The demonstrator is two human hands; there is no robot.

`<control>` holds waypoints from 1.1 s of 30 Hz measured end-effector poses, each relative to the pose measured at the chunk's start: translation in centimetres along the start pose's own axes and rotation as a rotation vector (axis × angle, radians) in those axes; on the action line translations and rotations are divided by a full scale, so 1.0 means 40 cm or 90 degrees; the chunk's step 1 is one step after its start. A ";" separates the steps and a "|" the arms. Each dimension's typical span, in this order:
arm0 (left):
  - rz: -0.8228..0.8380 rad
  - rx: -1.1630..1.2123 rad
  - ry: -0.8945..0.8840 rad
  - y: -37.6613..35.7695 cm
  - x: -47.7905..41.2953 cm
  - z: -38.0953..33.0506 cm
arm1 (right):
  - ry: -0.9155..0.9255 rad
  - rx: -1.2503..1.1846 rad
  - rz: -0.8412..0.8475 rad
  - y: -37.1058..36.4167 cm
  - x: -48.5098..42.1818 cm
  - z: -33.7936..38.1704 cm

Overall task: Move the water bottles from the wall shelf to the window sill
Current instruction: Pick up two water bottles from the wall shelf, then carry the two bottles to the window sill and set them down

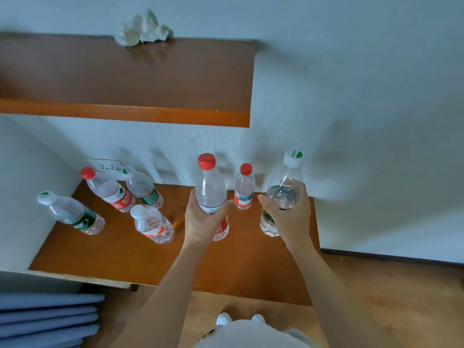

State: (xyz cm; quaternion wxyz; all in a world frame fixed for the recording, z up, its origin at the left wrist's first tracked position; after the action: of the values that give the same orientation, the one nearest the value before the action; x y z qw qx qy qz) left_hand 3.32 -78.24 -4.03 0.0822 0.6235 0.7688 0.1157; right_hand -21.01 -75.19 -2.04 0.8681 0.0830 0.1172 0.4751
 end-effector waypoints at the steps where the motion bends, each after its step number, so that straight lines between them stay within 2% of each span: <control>1: -0.008 0.008 -0.002 0.003 0.005 -0.016 | 0.008 -0.008 -0.003 0.004 -0.005 0.018; 9: -0.034 0.046 -0.040 0.016 0.037 -0.090 | 0.026 -0.034 0.038 -0.002 -0.004 0.068; 17: -0.114 0.066 -0.052 0.149 0.085 -0.093 | 0.051 -0.073 0.189 -0.144 0.054 0.118; 20: -0.189 0.063 -0.028 0.226 0.128 -0.072 | 0.084 -0.095 0.276 -0.214 0.100 0.155; 26: -0.415 0.071 0.028 0.405 0.309 -0.040 | 0.108 -0.092 0.470 -0.344 0.241 0.196; 33: -0.655 0.076 0.113 0.603 0.621 0.049 | 0.174 -0.152 0.713 -0.443 0.545 0.288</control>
State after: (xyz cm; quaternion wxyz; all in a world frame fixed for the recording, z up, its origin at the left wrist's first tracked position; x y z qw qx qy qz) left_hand 21.33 -49.10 1.30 0.0270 0.1567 0.9849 0.0688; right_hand 7.88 -66.63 1.75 0.4653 -0.0284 0.1120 0.8776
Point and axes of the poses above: each hand's wrist, its own x-axis away from the middle knuckle, its own y-axis out of the back of the hand, z = x × y, the point moved 10 cm from there along -x, towards the middle knuckle, and after that the axes turned 5 degrees about -z, right-handed, at the moved point
